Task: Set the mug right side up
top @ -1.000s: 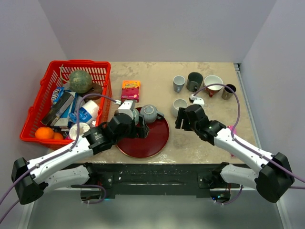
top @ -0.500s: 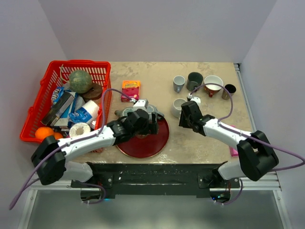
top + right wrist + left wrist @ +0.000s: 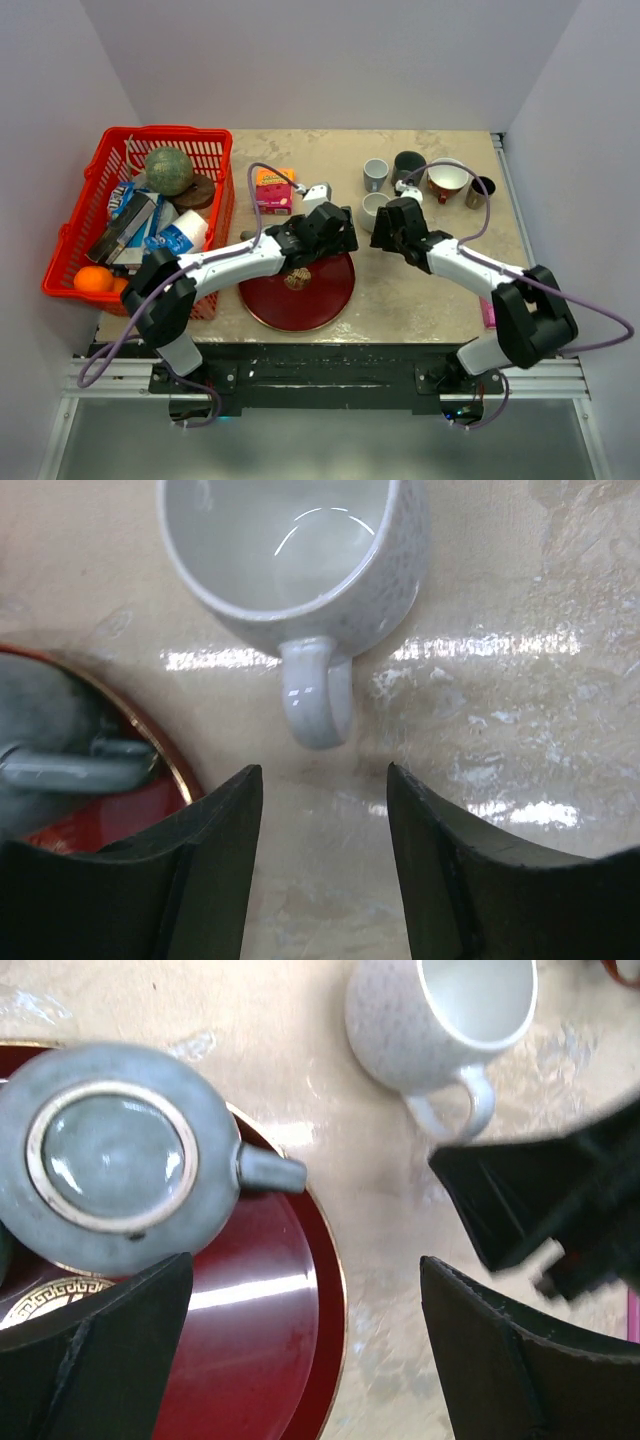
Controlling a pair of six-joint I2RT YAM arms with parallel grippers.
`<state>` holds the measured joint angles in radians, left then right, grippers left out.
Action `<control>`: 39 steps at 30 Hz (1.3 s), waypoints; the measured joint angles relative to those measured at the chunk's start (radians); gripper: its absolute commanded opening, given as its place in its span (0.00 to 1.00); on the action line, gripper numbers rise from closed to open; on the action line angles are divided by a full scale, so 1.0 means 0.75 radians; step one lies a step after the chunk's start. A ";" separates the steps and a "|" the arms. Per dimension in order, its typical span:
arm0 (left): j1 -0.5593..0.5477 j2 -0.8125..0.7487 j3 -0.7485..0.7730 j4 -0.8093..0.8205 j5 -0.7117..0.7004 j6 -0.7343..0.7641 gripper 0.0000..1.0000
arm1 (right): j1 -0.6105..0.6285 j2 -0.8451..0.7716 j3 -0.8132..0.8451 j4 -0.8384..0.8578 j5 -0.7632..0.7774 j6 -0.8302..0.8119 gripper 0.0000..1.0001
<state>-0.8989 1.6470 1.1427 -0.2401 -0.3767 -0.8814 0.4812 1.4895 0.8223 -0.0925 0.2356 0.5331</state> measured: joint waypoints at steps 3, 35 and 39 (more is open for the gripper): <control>0.012 0.060 0.102 -0.086 -0.049 -0.102 0.98 | 0.000 -0.148 -0.060 -0.008 -0.024 0.019 0.70; 0.019 0.494 0.635 -0.898 -0.156 -1.347 0.55 | 0.000 -0.745 -0.184 -0.454 0.004 0.209 0.75; 0.017 0.494 0.632 -0.889 -0.169 -1.359 0.55 | 0.000 -0.768 -0.192 -0.455 -0.007 0.209 0.75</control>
<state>-0.8860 2.0178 1.6165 -0.9066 -0.5037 -1.9007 0.4812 0.9134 0.6781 -0.4335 0.2306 0.6895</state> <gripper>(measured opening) 0.552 0.750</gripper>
